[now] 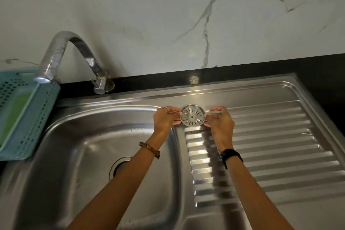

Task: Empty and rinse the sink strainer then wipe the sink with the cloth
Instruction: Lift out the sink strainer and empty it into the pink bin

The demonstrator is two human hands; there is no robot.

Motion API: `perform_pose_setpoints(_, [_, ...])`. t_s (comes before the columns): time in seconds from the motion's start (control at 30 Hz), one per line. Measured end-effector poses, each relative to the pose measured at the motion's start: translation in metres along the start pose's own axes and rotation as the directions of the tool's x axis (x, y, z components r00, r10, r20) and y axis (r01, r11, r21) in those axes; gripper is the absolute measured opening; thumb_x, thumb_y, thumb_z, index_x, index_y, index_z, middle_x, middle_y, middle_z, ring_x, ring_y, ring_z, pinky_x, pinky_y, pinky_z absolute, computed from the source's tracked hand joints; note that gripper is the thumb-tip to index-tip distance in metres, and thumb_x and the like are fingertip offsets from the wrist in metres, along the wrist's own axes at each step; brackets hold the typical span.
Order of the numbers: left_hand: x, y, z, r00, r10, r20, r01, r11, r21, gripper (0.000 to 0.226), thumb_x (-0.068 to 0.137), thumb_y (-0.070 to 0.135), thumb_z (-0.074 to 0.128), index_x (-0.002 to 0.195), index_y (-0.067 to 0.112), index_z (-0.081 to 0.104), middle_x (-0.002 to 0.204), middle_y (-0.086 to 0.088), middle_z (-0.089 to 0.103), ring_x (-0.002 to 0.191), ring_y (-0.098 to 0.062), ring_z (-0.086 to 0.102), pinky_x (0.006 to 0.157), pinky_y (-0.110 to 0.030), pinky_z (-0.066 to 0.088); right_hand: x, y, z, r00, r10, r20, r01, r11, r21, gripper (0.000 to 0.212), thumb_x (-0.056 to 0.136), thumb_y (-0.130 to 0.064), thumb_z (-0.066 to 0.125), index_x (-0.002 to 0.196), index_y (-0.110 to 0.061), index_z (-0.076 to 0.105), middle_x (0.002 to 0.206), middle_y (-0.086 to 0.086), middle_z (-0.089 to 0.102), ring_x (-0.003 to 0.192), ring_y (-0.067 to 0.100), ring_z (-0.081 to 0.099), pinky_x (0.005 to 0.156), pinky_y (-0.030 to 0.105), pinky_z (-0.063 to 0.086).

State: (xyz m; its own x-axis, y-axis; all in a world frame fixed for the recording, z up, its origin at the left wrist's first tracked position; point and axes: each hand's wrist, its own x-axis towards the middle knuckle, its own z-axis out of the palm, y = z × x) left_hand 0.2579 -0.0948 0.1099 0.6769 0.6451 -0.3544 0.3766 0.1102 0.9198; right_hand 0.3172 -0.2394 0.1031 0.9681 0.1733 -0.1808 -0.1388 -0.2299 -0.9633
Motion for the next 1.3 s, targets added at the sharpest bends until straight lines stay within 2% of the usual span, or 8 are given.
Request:
perform_pose_setpoints(0.23, [-0.028, -0.035, -0.043, 0.999, -0.039, -0.019, 0.038, 0.999, -0.024, 0.008, 0.081, 0.006, 0.067, 0.086, 0.012, 0.068, 0.078, -0.001, 0.066, 0.069, -0.011, 0.065, 0.057, -0.014, 0.055, -0.041, -0.018, 0.014, 0.950, -0.298, -0.097, 0.275, 0.941, -0.196, 0.017, 0.089, -0.014, 0.060, 0.105, -0.008, 0.057, 0.112, 0.010, 0.060, 0.086, 0.013, 0.056, 0.065, 0.002, 0.046])
perform_pose_setpoints(0.37, [-0.052, -0.094, -0.120, 0.983, -0.131, -0.129, 0.143, 0.985, 0.091, 0.016, 0.081, 0.003, 0.065, 0.073, 0.017, 0.066, 0.076, -0.011, 0.067, 0.068, -0.021, 0.063, 0.060, -0.027, 0.055, -0.095, -0.021, 0.054, 0.948, -0.306, 0.091, 0.318, 0.932, -0.174, 0.007, 0.093, -0.020, 0.055, 0.092, -0.016, 0.061, 0.094, 0.001, 0.064, 0.073, 0.008, 0.059, 0.062, 0.008, 0.046])
perform_pose_setpoints(0.53, [-0.056, -0.150, -0.198, 0.937, -0.275, -0.215, 0.325, 0.912, 0.250, 0.017, 0.073, -0.005, 0.066, 0.071, 0.012, 0.068, 0.075, -0.014, 0.069, 0.079, -0.030, 0.065, 0.073, -0.039, 0.054, -0.147, 0.020, 0.128, 0.885, 0.017, 0.465, 0.196, 0.893, -0.406, 0.014, 0.092, -0.016, 0.051, 0.092, -0.012, 0.064, 0.092, 0.003, 0.068, 0.082, 0.016, 0.062, 0.065, 0.020, 0.044])
perform_pose_setpoints(0.67, [-0.043, -0.174, -0.206, 0.948, -0.278, -0.158, 0.320, 0.816, 0.481, 0.007, 0.072, 0.013, 0.070, 0.077, 0.017, 0.068, 0.088, -0.010, 0.072, 0.085, -0.025, 0.066, 0.071, -0.027, 0.050, -0.154, 0.059, 0.170, 0.856, 0.361, 0.369, -0.093, 0.810, -0.579, 0.029, 0.089, -0.032, 0.056, 0.102, -0.006, 0.060, 0.103, 0.010, 0.068, 0.084, 0.020, 0.061, 0.061, 0.025, 0.044])
perform_pose_setpoints(0.77, [-0.039, -0.189, -0.192, 0.970, -0.243, -0.022, 0.197, 0.726, 0.658, 0.023, 0.076, 0.026, 0.068, 0.097, 0.017, 0.063, 0.106, -0.008, 0.067, 0.095, -0.023, 0.062, 0.070, -0.025, 0.043, -0.154, 0.086, 0.191, 0.828, 0.515, 0.221, -0.229, 0.671, -0.705, 0.049, 0.086, -0.041, 0.059, 0.115, -0.003, 0.050, 0.113, 0.015, 0.063, 0.098, 0.028, 0.061, 0.071, 0.031, 0.047])
perform_pose_setpoints(0.87, [-0.040, -0.202, -0.178, 0.973, -0.180, 0.146, 0.000, 0.630, 0.777, 0.045, 0.084, 0.038, 0.059, 0.120, 0.012, 0.051, 0.123, -0.009, 0.055, 0.109, -0.025, 0.055, 0.081, -0.032, 0.045, -0.156, 0.104, 0.203, 0.819, 0.562, 0.116, -0.267, 0.553, -0.789, 0.049, 0.088, -0.034, 0.055, 0.124, -0.002, 0.044, 0.122, 0.017, 0.059, 0.106, 0.033, 0.060, 0.085, 0.038, 0.050])
perform_pose_setpoints(1.03, [-0.042, -0.209, -0.183, 0.964, -0.121, 0.236, -0.129, 0.562, 0.817, 0.028, 0.095, 0.025, 0.043, 0.115, 0.008, 0.053, 0.128, -0.010, 0.052, 0.106, -0.023, 0.055, 0.083, -0.032, 0.046, -0.158, 0.112, 0.204, 0.832, 0.544, 0.111, -0.320, 0.634, -0.704, 0.016, 0.085, -0.014, 0.055, 0.098, -0.006, 0.057, 0.099, 0.015, 0.067, 0.085, 0.030, 0.065, 0.077, 0.044, 0.057])
perform_pose_setpoints(1.3, [-0.057, -0.168, -0.203, 0.992, -0.104, 0.069, 0.006, 0.595, 0.804, 0.024, 0.090, 0.017, 0.043, 0.098, 0.004, 0.062, 0.107, -0.017, 0.065, 0.099, -0.034, 0.061, 0.079, -0.038, 0.048, -0.171, 0.082, 0.186, 0.857, 0.496, 0.142, -0.369, 0.782, -0.503, 0.013, 0.086, -0.008, 0.058, 0.073, -0.005, 0.062, 0.075, 0.014, 0.068, 0.063, 0.023, 0.061, 0.071, 0.044, 0.058])
